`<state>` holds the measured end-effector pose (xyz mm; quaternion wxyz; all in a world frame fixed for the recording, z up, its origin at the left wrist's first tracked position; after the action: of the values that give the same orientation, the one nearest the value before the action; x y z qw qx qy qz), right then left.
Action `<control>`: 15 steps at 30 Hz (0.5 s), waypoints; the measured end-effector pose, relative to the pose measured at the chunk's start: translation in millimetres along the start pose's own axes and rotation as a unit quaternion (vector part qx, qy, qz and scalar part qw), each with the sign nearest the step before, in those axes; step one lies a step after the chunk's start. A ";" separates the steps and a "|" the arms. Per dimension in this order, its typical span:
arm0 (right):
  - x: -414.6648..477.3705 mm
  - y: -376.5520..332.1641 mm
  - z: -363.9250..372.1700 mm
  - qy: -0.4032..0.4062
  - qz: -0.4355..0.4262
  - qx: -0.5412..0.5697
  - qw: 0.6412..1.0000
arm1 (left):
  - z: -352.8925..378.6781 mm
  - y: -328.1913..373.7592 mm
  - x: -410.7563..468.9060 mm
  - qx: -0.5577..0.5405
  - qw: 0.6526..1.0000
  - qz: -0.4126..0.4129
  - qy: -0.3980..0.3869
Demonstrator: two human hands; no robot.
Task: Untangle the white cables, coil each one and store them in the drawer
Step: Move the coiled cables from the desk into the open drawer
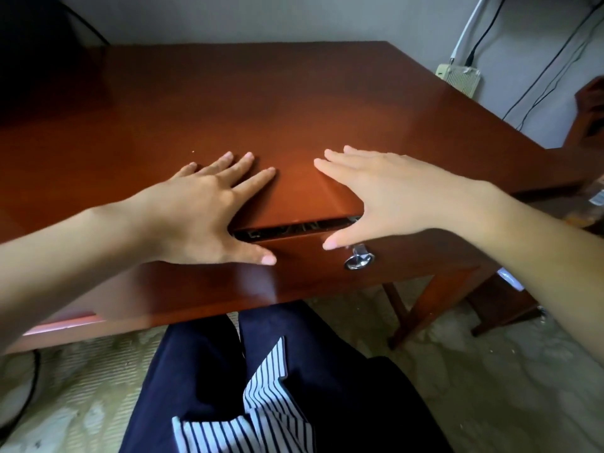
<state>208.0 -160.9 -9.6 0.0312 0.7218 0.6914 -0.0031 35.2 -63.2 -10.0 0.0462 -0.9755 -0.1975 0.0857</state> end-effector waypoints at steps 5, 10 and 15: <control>3.4 -7.2 -8.4 0.044 -0.011 -0.106 0.993 | -5.3 0.3 2.7 0.064 0.997 0.032 0.040; 4.2 -14.7 -13.9 0.043 -0.035 -0.136 0.989 | -9.9 -2.0 7.1 0.115 0.985 0.057 0.112; 13.1 -13.1 -9.0 0.056 -0.042 -0.160 0.985 | -5.4 -6.6 16.2 0.166 0.981 0.061 0.085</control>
<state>195.1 -146.9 -1.8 0.1080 0.6767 0.7133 0.1468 48.4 -51.1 -6.3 0.2189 -0.9681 -0.1159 0.0370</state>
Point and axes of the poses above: each hand's wrist, its own x-axis towards the middle knuckle, its own z-axis out of the palm, y = z × x, the point moved 5 cm from there along x, towards the middle knuckle, and after that the axes turned 3 degrees about y, right-handed, at the moved point
